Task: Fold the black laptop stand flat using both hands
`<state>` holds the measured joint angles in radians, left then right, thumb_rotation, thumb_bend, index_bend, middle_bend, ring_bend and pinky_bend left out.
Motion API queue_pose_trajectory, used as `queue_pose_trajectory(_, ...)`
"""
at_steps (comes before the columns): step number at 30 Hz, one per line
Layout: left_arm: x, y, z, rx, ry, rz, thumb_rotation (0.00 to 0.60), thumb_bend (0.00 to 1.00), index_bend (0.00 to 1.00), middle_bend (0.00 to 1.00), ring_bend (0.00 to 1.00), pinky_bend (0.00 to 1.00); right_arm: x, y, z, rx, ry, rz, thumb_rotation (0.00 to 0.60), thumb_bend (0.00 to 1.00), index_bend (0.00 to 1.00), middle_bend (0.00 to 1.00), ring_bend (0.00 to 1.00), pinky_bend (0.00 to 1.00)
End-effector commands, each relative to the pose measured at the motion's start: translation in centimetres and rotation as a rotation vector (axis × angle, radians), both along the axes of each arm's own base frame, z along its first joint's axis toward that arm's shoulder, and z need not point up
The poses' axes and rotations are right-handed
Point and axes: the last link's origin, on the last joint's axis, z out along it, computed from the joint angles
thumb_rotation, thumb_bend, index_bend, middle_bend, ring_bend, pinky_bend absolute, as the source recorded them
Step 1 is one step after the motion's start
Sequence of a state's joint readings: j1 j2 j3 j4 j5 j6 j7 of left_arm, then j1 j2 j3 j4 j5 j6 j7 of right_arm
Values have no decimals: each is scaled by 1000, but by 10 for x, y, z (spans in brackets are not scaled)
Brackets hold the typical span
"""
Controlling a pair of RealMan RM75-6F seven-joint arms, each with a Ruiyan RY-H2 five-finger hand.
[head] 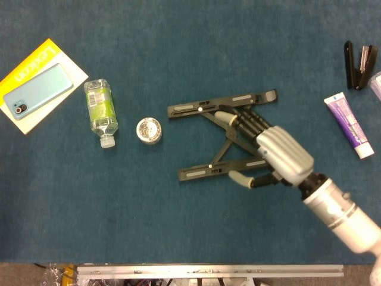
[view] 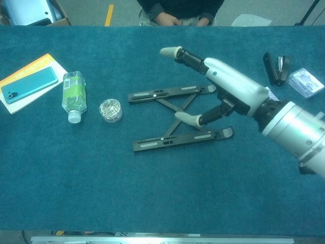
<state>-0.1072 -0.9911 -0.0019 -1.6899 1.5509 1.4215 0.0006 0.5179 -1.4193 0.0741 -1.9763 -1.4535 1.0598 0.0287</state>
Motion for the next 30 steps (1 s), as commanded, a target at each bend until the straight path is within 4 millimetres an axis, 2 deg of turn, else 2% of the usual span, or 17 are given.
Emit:
queue_pose_trajectory(1, 12, -2, -7, -60, 0, -42, 600, 403, 0, 0, 0, 0, 0, -13, 8, -15, 57, 0, 600, 245, 0, 39, 0, 14)
queue_pose_trajectory(8, 34, -8, -23, -149, -2, -104, 600, 398, 0, 0, 0, 0, 4, -35, 8, -19, 134, -16, 600, 238, 0, 65, 0, 14)
queue_pose_trajectory(11, 43, -10, -31, -189, 3, -128, 600, 361, 0, 0, 0, 0, 7, -44, 5, -22, 147, -26, 600, 209, 0, 78, 0, 14)
queue_pose_trajectory(15, 59, -13, -48, -255, 2, -166, 600, 328, 0, 0, 0, 0, 12, -57, -2, -24, 167, -41, 600, 157, 0, 110, 0, 14)
queue_pose_trajectory(22, 87, -13, -78, -361, 2, -189, 600, 315, 0, 0, 0, 0, 25, -78, -15, -3, 220, -56, 600, 149, 0, 131, 0, 14)
queue_pose_trajectory(30, 112, -10, -112, -447, -12, -174, 600, 316, 0, 0, 0, 0, 34, -95, -26, 2, 293, -84, 600, 90, 0, 140, 0, 14)
